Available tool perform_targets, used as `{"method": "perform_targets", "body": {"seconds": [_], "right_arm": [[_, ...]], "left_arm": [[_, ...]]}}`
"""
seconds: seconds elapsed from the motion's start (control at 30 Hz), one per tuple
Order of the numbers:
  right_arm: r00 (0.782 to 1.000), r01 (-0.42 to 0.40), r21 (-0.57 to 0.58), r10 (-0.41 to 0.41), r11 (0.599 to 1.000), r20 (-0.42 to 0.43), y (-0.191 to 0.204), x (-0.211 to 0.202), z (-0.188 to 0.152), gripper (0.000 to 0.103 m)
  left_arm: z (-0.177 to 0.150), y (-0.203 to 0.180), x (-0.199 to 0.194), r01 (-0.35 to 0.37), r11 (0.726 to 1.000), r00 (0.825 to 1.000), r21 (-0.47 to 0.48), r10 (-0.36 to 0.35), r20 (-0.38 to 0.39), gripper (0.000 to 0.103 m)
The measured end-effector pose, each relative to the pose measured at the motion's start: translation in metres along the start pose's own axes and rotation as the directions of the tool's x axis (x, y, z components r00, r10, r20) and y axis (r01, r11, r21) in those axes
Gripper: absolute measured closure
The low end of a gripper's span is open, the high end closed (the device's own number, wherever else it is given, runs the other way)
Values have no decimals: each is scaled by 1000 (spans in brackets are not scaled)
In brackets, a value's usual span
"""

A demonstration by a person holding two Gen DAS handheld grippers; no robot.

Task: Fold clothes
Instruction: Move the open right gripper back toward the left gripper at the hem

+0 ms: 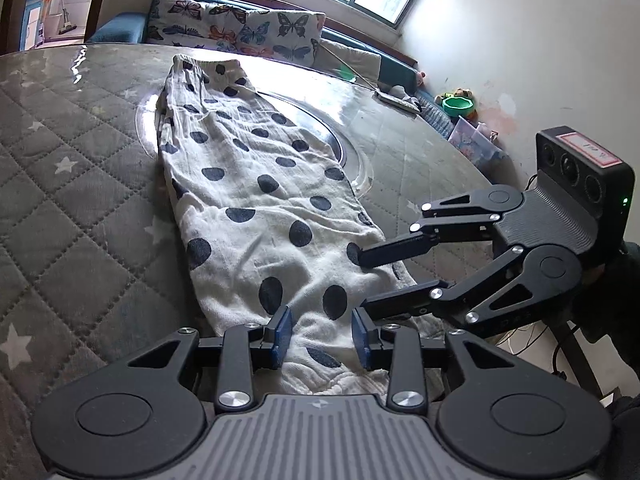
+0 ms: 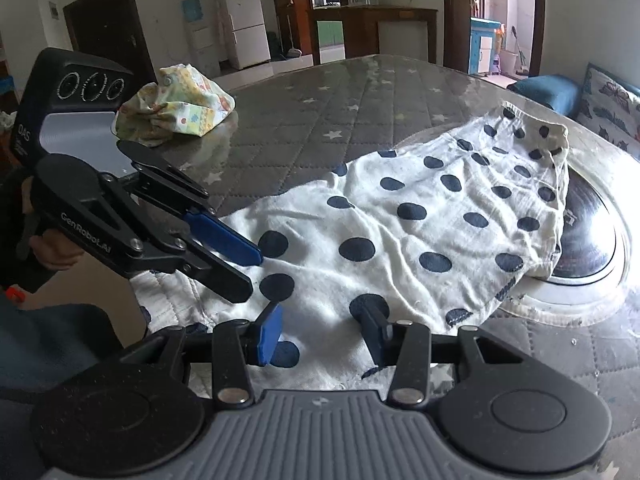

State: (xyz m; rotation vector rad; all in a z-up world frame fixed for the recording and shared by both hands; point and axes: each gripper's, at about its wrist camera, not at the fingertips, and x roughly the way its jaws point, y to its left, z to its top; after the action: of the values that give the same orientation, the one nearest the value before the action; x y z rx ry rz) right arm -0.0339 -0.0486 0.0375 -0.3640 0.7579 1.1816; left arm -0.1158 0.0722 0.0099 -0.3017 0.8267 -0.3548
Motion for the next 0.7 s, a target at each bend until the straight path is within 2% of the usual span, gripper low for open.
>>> {"method": "perform_targets", "body": {"seconds": [0.13, 0.37, 0.53, 0.7], "right_arm": [[1000, -1, 25, 2, 1000, -21, -2, 6, -5, 59], [999, -31, 9, 31, 999, -20, 2, -13, -3, 59], [998, -41, 31, 42, 999, -50, 0, -10, -8, 59], [1000, -21, 57, 21, 998, -15, -12, -19, 1, 50]], "left_arm": [[3, -2, -3, 0, 1000, 1000, 4, 0, 7, 65], [10, -10, -9, 4, 1000, 999, 29, -5, 34, 60], [17, -13, -5, -9, 999, 1000, 46, 7, 25, 52], [29, -11, -2, -26, 998, 999, 49, 25, 22, 45]]}}
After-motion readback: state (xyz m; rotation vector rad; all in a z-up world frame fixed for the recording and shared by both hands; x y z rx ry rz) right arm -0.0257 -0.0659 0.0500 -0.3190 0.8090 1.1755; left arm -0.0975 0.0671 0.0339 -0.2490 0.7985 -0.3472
